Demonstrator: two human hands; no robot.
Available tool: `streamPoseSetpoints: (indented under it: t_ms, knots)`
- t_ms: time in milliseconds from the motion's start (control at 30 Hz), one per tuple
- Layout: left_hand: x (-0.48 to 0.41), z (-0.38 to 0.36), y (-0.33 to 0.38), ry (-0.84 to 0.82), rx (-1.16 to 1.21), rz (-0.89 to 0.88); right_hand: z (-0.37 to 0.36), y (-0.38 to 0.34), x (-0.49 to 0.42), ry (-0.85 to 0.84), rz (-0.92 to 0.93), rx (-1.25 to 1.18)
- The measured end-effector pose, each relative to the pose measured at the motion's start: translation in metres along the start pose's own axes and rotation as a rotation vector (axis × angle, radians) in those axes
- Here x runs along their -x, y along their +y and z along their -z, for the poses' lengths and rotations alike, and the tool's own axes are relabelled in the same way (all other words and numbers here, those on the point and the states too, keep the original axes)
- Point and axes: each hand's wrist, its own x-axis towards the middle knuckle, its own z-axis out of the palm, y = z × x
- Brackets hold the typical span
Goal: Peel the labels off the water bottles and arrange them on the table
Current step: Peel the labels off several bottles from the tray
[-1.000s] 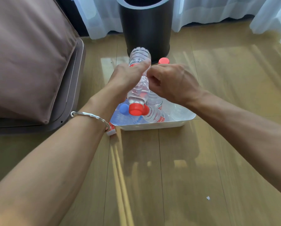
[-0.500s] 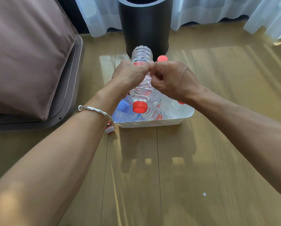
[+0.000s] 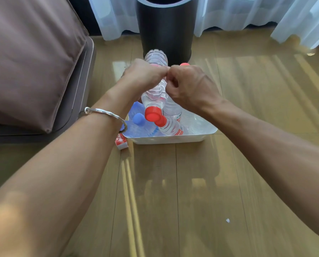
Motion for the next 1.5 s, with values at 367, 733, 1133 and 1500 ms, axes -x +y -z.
streamPoseSetpoints:
  t_ms: [367,733,1133,1500]
  knots:
    - [0.010,-0.008,-0.029,-0.007,-0.098,-0.076,0.028,0.025,-0.018,0.054,-0.318,-0.044]
    - [-0.009,-0.002,-0.017,0.031,0.560,-0.235,0.011,0.004,-0.011,-0.156,-0.367,-0.708]
    - [-0.006,-0.005,-0.018,-0.045,0.588,-0.261,0.008,0.011,-0.005,-0.147,-0.269,-0.658]
    - [-0.002,-0.002,-0.023,-0.054,0.352,-0.279,0.009,0.016,-0.005,-0.171,-0.107,-0.319]
